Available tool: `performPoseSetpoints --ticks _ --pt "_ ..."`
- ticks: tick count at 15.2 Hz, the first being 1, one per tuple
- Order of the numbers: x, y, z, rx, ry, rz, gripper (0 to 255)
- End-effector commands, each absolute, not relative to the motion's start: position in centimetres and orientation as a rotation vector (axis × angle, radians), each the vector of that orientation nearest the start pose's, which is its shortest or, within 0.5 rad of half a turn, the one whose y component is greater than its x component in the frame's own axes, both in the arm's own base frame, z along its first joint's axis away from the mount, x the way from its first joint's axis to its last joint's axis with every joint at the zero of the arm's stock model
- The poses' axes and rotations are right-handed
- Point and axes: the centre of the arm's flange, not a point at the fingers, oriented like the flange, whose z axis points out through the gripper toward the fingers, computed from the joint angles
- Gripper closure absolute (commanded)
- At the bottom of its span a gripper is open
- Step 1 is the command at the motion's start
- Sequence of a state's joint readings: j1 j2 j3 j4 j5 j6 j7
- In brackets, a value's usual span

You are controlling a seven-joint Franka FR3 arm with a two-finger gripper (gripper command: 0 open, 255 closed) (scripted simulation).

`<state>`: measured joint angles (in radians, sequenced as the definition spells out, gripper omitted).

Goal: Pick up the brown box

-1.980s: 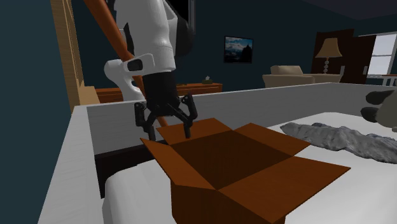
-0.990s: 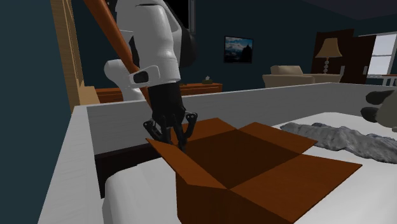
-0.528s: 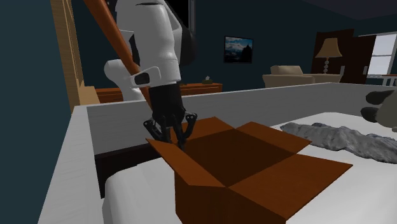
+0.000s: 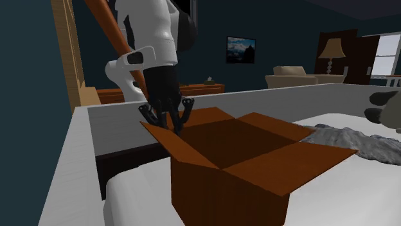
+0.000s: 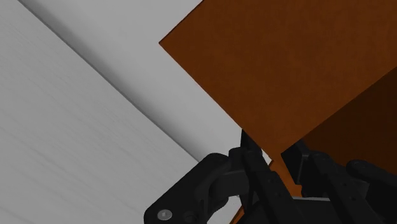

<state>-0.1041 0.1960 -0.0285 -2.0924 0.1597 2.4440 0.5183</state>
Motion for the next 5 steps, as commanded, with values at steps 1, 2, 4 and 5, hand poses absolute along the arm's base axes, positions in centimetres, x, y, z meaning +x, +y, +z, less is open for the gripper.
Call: performPoseSetpoints --ticks 1,2,4,5 --pt "58.5 -7.7 35.5 -2.784 1.120 -0.200 255" --pt "58.5 -7.7 36.1 -2.784 1.120 -0.200 255" --pt "58.5 -7.7 36.7 -2.784 1.120 -0.200 255" --pt "58.5 -7.7 36.7 -2.784 1.120 -0.200 255"
